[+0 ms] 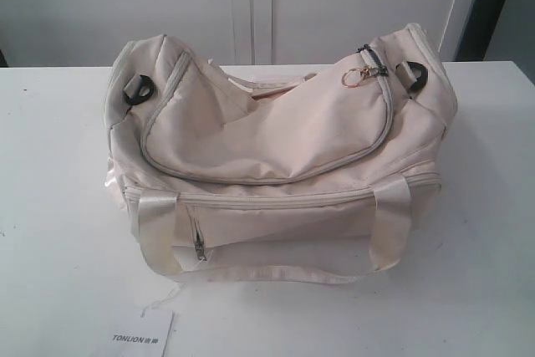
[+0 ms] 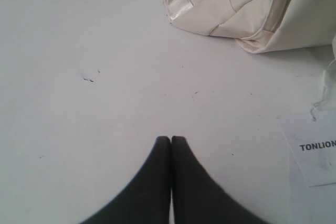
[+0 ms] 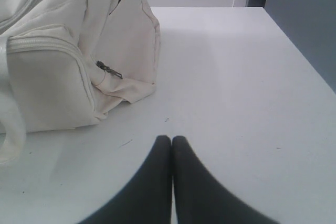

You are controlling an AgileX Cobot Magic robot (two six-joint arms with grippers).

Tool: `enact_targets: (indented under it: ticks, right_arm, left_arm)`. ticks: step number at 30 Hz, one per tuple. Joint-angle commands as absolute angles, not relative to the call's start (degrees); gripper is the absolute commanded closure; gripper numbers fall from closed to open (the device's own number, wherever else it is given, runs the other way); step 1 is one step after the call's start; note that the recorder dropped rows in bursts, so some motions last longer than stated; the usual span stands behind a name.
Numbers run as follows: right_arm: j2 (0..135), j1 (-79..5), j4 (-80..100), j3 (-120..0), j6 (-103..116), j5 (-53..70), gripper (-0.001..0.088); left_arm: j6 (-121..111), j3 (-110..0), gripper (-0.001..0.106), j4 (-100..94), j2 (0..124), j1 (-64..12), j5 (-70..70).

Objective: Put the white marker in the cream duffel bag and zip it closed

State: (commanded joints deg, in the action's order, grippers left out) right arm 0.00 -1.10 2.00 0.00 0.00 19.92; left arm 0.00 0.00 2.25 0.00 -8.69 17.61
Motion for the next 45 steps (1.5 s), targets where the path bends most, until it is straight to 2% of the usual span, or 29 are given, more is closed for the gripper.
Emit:
enact_targets:
  ticks: [8,45]
  right_arm:
    - [0.0,-1.1,2.0,0.0,0.0,19.9,0.0868]
    - [0.0,-1.1,2.0,0.0,0.0,19.9,0.0868]
  left_arm:
    - [0.0,0.0,0.105,2.2,0.0,-1.2,17.6]
    - [0.0,0.0,0.105,2.2,0.0,-1.3,17.6]
